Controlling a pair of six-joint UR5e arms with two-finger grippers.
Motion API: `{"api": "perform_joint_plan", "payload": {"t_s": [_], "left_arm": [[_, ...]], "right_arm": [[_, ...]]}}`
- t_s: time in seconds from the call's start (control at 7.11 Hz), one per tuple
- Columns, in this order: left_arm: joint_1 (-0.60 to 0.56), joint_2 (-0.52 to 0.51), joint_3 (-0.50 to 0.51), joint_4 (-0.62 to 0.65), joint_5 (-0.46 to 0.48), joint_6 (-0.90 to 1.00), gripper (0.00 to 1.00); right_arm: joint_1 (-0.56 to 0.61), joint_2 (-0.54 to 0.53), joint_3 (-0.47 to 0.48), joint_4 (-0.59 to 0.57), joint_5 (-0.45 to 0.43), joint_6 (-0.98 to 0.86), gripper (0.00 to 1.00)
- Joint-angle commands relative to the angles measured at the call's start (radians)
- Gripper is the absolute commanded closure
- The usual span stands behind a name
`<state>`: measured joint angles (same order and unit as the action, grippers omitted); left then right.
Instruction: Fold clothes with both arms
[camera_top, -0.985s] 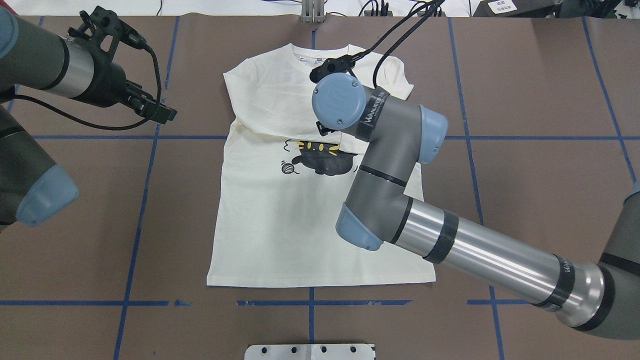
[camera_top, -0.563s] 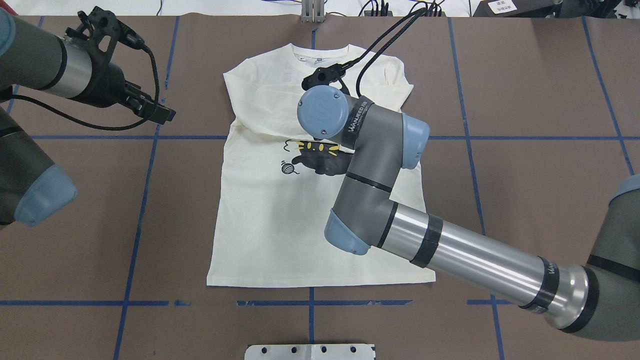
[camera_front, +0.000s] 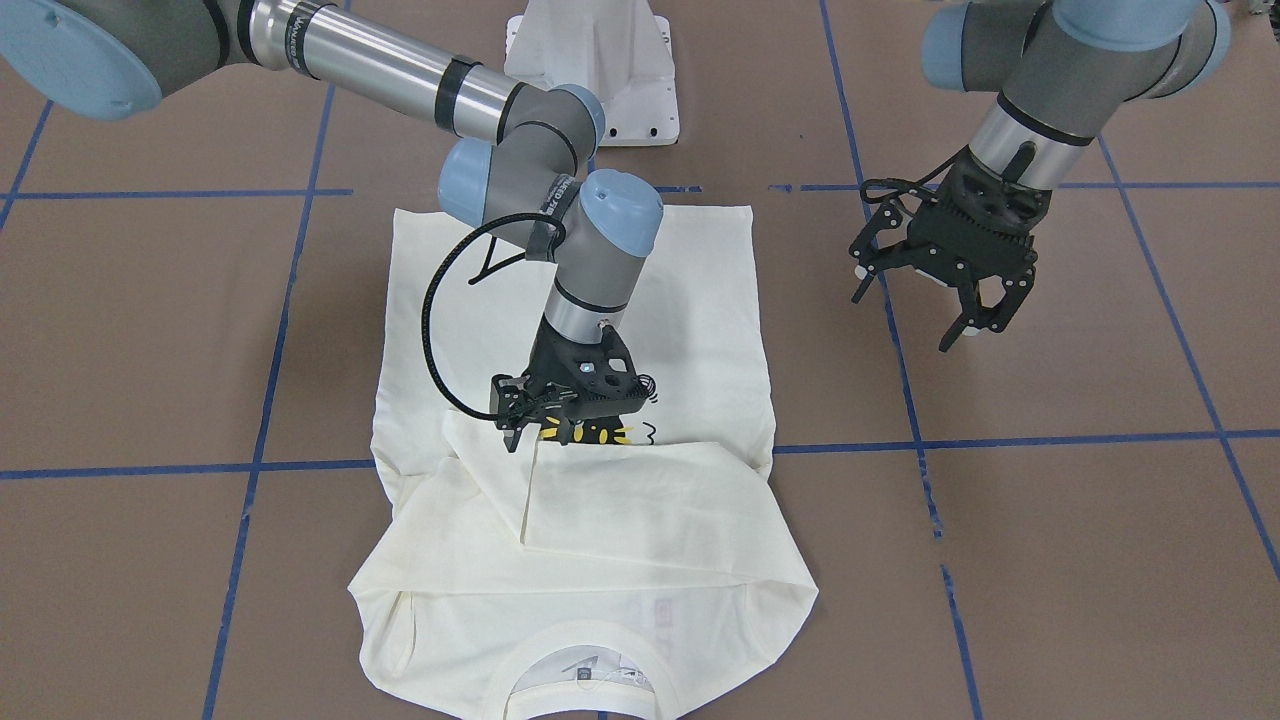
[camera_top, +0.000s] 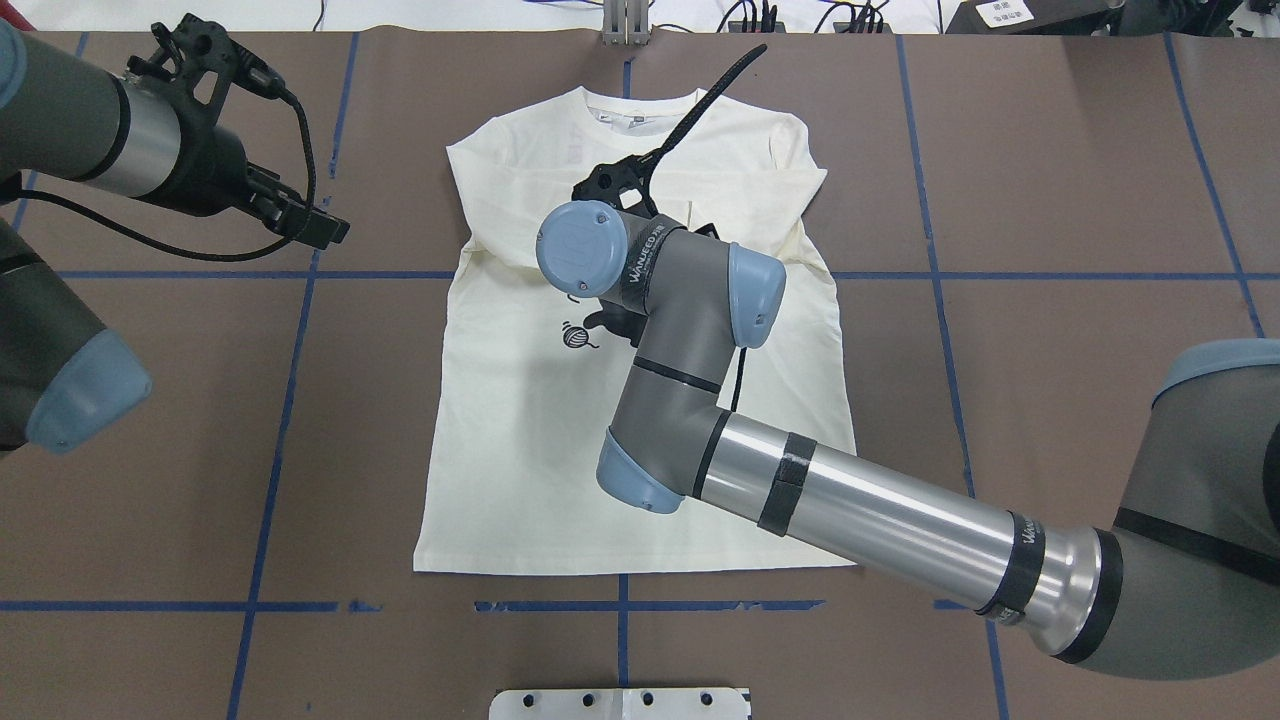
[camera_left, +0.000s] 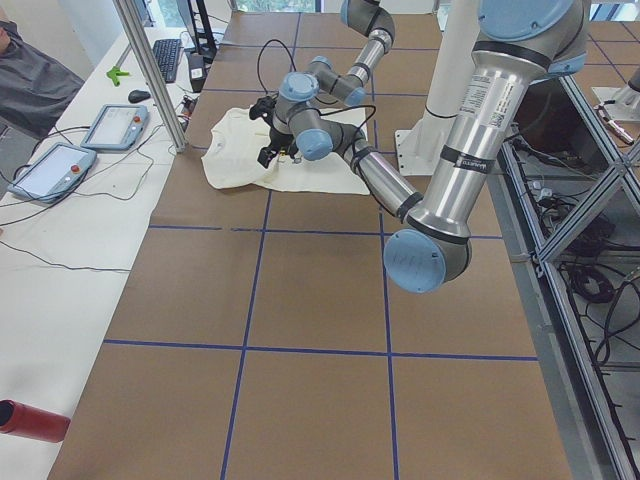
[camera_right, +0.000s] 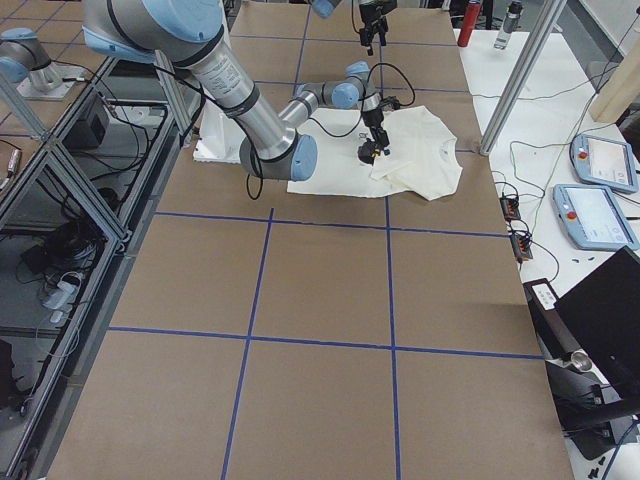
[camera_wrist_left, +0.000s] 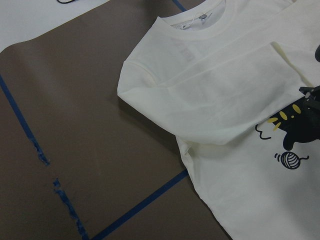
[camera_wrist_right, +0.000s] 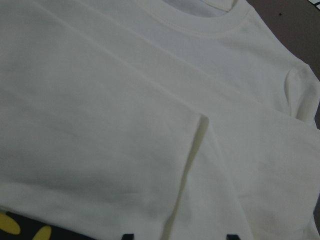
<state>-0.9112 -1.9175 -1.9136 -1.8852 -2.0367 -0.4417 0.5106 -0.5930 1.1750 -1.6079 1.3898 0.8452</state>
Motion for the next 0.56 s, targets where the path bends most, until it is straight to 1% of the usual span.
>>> {"api": "perform_joint_plan", "payload": {"t_s": [0.0, 0.14, 0.42], "left_arm": [[0.000, 0.000, 0.001, 0.000, 0.001, 0.000, 0.00], [0.000, 0.000, 0.001, 0.000, 0.001, 0.000, 0.00], [0.002, 0.000, 0.001, 0.000, 0.001, 0.000, 0.00]], "right_arm": [[-0.004, -0.001, -0.006, -0.003, 0.000, -0.001, 0.31], [-0.007, -0.004, -0.006, -0.003, 0.000, 0.000, 0.32], [-0.007, -0.005, -0.006, -0.021, 0.000, -0.003, 0.45]]}}
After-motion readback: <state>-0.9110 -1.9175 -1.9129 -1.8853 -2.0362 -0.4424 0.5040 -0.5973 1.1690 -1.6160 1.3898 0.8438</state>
